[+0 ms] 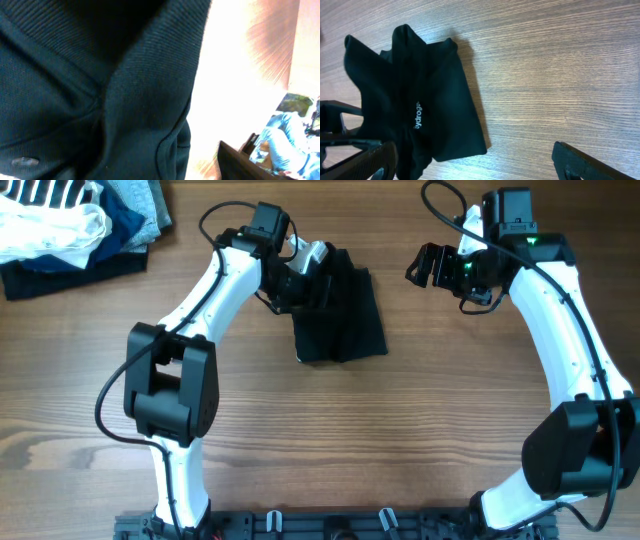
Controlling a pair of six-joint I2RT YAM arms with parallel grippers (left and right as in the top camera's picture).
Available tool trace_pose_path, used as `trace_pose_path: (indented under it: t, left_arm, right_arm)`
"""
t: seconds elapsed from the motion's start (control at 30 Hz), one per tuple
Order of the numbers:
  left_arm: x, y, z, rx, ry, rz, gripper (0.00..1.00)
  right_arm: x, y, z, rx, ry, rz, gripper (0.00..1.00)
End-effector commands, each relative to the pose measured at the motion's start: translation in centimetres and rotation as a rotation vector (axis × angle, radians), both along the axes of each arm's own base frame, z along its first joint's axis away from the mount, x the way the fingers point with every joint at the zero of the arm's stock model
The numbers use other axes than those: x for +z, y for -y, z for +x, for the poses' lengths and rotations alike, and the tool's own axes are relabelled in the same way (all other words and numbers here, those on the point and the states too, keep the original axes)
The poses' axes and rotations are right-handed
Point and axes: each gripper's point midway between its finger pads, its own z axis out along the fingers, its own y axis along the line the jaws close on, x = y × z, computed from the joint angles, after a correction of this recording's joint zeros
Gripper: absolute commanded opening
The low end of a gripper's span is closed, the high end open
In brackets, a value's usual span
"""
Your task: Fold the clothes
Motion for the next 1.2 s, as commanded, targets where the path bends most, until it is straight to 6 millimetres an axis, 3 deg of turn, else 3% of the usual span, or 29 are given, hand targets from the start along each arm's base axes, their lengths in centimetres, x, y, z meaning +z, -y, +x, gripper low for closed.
trace_pose_path:
  t: [0.0,0.2,0.33,0.37,0.43,0.5,0.57,0.6,0.7,0.77,0.83,1.0,1.07,1.17]
  left_arm:
    - [0.2,1.2,0.1,-0.033,0.03,-0.028,0.54]
    - [1.1,3.0,-0.2,-0.073,0.052,-0.093,0.41]
    - [1.3,4.6,-0.7,-0.106,0.073,-0.106,0.54]
    - [1.3,5.0,-0.9,-0.116,0.077,-0.107,0.54]
    - [1.4,6.0,-1.5,-0.14,0.084,-0.111,0.5]
    - [1.4,6.6,-1.9,-0.155,0.088,-0.114,0.4]
    - [1.5,7.1,-2.1,-0.167,0.096,-0.118,0.37]
    - [1.5,7.4,-2.1,-0.172,0.102,-0.12,0.4]
    - [1.6,7.7,-2.1,-0.178,0.115,-0.126,0.61]
    - [1.8,7.7,-1.9,-0.176,0.122,-0.129,0.64]
    - [2.3,7.3,-1.6,-0.166,0.134,-0.133,0.66]
    - [5.7,4.9,-0.1,-0.109,0.207,-0.135,0.66]
    - [6.4,2.2,1.5,0.004,0.22,-0.059,0.75]
    - [6.7,-3.0,3.5,0.223,0.181,0.066,0.77]
  right_arm:
    - [0.4,-0.2,0.1,0.024,0.017,-0.007,1.0]
    - [0.4,0.0,0.2,0.021,0.019,-0.014,1.0]
    - [0.2,0.6,0.3,-0.022,0.011,-0.039,1.0]
    - [0.2,0.6,0.3,-0.023,0.011,-0.04,1.0]
    - [0.2,0.6,0.3,-0.022,0.012,-0.04,1.0]
    - [0.2,0.6,0.3,-0.022,0.011,-0.04,1.0]
    - [0.2,0.6,0.3,-0.023,0.011,-0.04,1.0]
    - [0.2,0.6,0.3,-0.023,0.012,-0.04,1.0]
    - [0.2,0.6,0.4,-0.028,0.013,-0.038,1.0]
    - [0.3,0.7,0.5,-0.047,0.012,-0.035,1.0]
    - [0.3,0.7,0.6,-0.049,0.018,-0.033,1.0]
    - [0.7,0.5,1.2,-0.04,0.047,-0.017,1.0]
    - [1.2,-0.5,1.4,0.016,0.071,0.024,1.0]
    - [1.8,-1.9,1.4,0.089,0.101,0.082,1.0]
